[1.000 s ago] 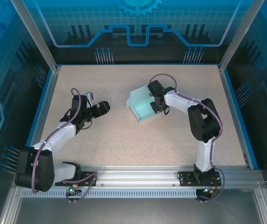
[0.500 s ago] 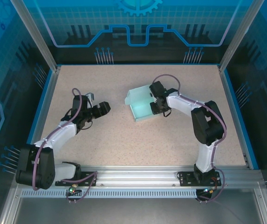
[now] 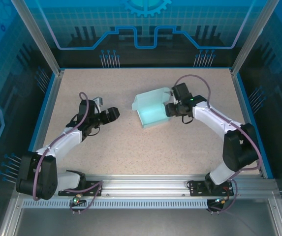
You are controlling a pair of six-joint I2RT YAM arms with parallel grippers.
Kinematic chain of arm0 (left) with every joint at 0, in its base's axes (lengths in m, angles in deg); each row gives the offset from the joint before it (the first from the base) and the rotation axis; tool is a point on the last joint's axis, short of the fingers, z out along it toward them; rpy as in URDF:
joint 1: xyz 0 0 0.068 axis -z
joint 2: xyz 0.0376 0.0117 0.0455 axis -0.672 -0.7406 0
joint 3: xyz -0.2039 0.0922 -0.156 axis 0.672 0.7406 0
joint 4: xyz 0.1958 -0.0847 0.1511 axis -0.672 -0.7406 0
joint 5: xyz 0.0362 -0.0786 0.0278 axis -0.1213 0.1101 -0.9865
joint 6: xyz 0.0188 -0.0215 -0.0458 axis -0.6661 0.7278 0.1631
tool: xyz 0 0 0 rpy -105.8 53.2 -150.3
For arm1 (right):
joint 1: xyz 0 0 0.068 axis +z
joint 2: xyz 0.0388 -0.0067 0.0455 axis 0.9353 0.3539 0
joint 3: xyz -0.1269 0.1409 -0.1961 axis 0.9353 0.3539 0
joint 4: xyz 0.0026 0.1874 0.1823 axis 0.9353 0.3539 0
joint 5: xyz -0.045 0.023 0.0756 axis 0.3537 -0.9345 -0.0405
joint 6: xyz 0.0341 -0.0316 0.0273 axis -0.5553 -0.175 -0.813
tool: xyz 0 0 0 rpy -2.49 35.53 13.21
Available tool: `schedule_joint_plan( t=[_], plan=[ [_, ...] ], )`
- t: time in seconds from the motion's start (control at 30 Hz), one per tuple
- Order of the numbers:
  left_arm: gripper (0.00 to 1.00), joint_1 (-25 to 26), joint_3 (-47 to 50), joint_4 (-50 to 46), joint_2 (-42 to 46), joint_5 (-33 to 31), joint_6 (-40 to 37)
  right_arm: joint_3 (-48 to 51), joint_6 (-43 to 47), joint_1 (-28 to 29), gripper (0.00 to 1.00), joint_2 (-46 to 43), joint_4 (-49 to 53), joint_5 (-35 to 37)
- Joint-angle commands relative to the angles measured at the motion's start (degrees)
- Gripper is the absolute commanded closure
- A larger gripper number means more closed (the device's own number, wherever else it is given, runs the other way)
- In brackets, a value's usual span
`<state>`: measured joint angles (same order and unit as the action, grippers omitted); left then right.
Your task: Fold the paper box
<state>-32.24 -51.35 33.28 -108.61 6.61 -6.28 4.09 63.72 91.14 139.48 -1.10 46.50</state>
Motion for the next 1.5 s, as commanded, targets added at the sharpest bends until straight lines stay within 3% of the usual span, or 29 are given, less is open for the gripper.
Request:
schedule_joint_plan(
  t=[0.0, 0.3, 0.87, 1.47],
  plan=[
    [0.11, 2.03, -2.85, 2.69, 0.62, 2.09, -0.10, -0.37, -3.30, -4.34, 0.38, 2.67, -1.56, -2.68],
    [0.11, 6.74, -4.83, 2.85, -0.03, 1.99, -0.21, -7.09, -7.27, -11.20, 0.37, 15.09, -3.24, -7.36],
    [0.11, 7.07, -5.38, 1.75, -1.11, 1.16, -1.60, -15.62, -8.09, -11.54, 0.42, 26.23, -3.20, -10.43],
    [0.10, 6.99, -5.70, -0.09, -2.15, 0.97, -3.16, -24.89, -5.44, -8.25, 0.51, 32.72, 4.44, -0.64]
  ],
)
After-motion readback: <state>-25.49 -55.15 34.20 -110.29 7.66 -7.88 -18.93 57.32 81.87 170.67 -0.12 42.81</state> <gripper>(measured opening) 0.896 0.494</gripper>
